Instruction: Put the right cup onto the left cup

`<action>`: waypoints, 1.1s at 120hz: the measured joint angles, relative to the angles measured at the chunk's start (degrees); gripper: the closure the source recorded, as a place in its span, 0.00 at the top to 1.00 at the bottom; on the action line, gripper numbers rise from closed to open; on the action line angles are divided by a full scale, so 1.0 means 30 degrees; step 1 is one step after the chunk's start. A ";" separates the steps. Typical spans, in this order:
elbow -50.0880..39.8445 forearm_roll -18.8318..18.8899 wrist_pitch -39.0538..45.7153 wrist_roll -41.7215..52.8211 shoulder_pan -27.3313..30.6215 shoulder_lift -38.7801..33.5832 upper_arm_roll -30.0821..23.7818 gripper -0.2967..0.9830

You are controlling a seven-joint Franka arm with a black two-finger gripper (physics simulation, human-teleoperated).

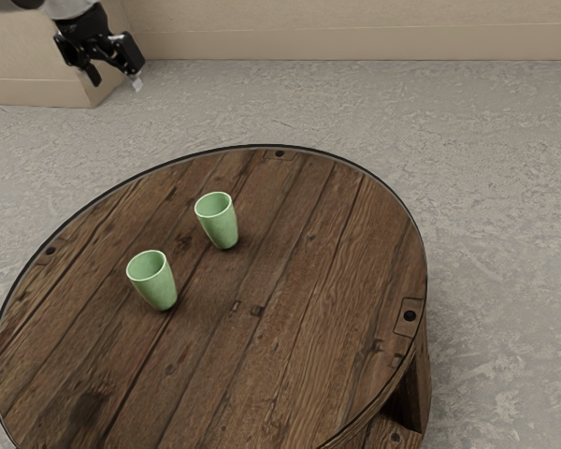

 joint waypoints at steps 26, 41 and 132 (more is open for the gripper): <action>0.0871 0.0274 0.0545 -0.0261 0.0599 0.3674 -0.0969 0.76; 0.2425 -0.0335 0.1830 -0.0531 0.2121 0.7340 -0.2320 0.76; -0.3589 -0.1416 0.6946 -0.4909 0.1677 0.7583 -0.4193 0.74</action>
